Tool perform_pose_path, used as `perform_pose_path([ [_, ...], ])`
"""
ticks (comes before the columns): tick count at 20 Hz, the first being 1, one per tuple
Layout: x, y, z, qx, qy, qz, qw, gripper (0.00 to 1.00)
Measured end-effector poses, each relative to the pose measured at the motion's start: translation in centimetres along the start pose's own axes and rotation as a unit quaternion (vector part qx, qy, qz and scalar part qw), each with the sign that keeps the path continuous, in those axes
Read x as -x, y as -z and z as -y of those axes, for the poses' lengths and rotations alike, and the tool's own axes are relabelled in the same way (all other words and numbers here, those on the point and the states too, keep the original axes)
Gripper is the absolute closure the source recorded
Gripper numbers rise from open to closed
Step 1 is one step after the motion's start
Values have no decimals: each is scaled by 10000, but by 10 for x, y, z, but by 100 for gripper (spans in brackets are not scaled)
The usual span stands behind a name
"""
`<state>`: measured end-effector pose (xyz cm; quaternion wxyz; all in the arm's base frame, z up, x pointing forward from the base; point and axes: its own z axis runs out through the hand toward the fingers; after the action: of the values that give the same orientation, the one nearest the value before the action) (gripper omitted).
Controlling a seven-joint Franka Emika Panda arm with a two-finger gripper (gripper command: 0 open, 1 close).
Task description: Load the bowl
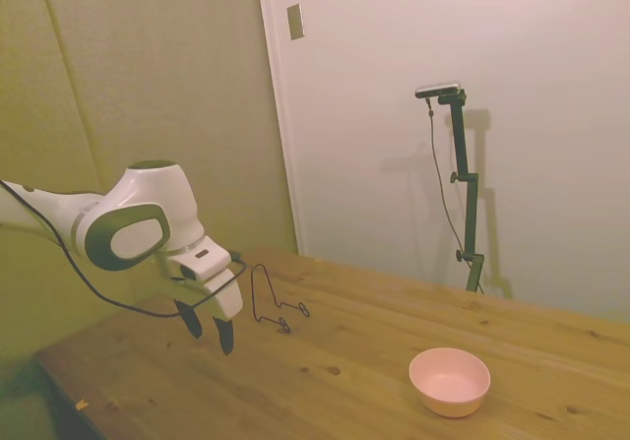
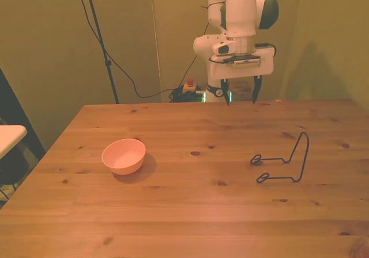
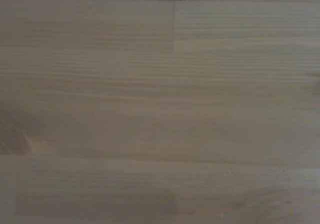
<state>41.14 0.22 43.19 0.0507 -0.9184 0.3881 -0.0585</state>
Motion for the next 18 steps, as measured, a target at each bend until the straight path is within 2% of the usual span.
perform_pose_path([
  [3,-4,1,-1,18,-5,-31,10000,0],
  [5,-24,8,-11,99,-91,-205,9997,0],
  [12,-127,36,-69,265,-564,-688,9957,0],
  [18,-220,26,-84,310,-825,-880,9922,0],
])
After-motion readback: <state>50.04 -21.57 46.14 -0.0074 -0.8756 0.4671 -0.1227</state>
